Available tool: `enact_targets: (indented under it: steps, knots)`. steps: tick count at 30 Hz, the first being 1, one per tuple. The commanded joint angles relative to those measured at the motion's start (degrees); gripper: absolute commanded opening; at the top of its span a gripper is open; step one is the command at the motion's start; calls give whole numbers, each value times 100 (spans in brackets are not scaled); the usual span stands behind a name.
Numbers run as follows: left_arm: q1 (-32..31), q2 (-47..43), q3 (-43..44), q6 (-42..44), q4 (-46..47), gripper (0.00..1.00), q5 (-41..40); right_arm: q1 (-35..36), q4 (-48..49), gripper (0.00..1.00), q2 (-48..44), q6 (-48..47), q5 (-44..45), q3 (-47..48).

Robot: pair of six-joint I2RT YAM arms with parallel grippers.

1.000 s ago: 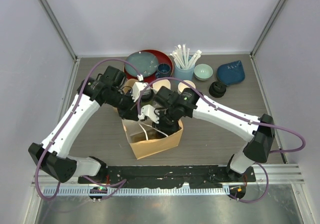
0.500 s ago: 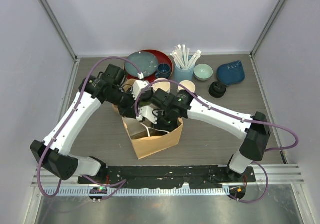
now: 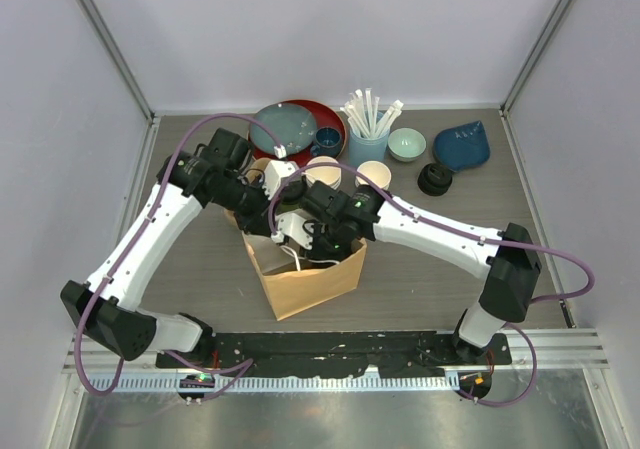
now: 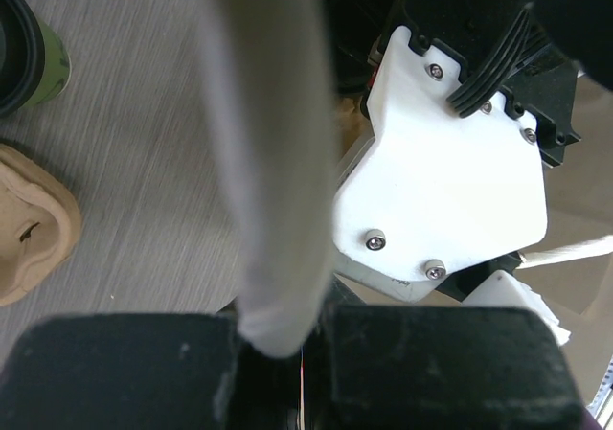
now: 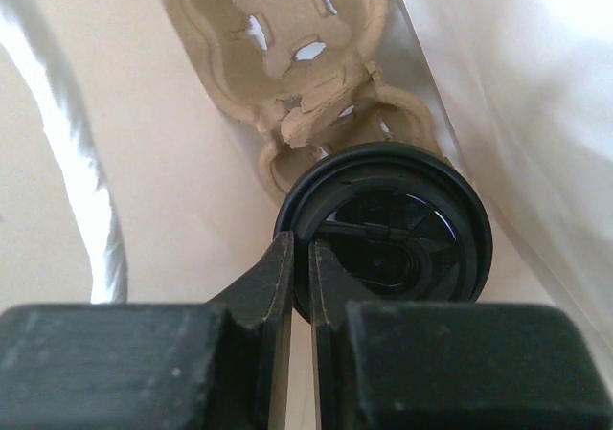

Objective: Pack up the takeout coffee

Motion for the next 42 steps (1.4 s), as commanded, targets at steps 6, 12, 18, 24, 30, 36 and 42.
enact_targets:
  steps: [6,12,18,24,30,36,42]
  knots:
    - [-55,-156,64,45,136,0,296,96,665,1,-151,89,-35,-424]
    - [-64,-138,81,45,110,0,261,96,770,1,-186,89,-35,-591]
    - [-55,-182,90,62,101,0,190,96,806,1,-177,45,-131,-688]
    - [-55,-226,99,80,83,0,155,78,885,1,-151,19,-184,-706]
    - [-55,-226,107,106,75,0,120,43,885,1,-168,10,-255,-811]
    - [-55,-208,160,97,66,0,137,34,858,1,-98,54,-167,-864]
    - [-55,-235,143,124,48,0,120,34,885,10,-168,115,-123,-926]
